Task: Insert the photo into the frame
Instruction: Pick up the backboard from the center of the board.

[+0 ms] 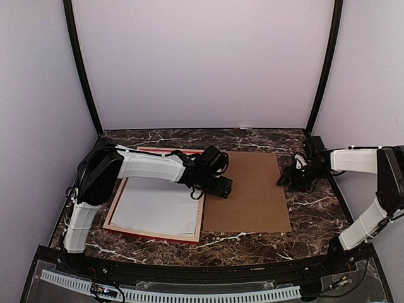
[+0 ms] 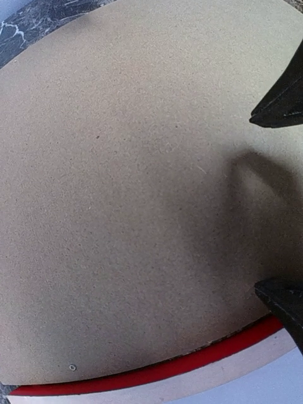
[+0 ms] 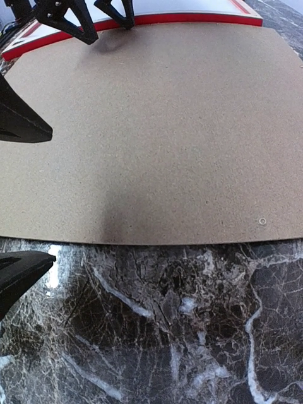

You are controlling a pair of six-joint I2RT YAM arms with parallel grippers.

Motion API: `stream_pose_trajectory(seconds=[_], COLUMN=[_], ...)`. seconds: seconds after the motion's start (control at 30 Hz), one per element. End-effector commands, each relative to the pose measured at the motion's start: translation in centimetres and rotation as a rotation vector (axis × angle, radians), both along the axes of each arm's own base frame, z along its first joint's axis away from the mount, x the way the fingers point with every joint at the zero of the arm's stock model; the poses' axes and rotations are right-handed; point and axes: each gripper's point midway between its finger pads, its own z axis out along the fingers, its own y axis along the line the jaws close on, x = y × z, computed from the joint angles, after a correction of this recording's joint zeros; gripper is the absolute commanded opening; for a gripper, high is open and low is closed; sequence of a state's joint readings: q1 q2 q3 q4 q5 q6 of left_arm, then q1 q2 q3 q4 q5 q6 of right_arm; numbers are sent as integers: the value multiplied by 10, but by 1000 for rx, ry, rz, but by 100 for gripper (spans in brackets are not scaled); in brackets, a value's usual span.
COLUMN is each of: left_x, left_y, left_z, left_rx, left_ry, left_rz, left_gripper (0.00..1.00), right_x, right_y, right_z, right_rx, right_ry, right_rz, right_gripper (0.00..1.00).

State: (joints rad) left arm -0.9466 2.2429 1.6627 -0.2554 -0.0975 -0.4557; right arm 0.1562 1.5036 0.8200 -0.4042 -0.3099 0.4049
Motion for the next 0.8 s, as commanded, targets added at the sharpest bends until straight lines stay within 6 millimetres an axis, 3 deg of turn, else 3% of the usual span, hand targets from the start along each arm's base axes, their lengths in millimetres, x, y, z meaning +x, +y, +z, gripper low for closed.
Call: stream_pose_trajectory(seconds=[0.0, 0.3, 0.5, 0.67, 0.77], left_x=[3, 9, 10, 8, 10], left_y=[16, 45, 53, 56, 52], left_z=[-1, -14, -16, -13, 2], left_rx=[59, 92, 87, 66, 5], left_ry=[7, 33, 37, 36, 3], left_rz=[46, 110, 127, 143, 150], left_gripper=[84, 85, 85, 85, 85], right_x=[4, 1, -2, -3, -5], right_y=[-3, -5, -1, 3, 3], right_z=[1, -15, -27, -31, -34], right_rx=[-10, -14, 10, 35, 37], right_ry=[-20, 4, 24, 28, 34], right_rz=[-2, -4, 2, 10, 12], right_gripper=[60, 61, 61, 62, 62])
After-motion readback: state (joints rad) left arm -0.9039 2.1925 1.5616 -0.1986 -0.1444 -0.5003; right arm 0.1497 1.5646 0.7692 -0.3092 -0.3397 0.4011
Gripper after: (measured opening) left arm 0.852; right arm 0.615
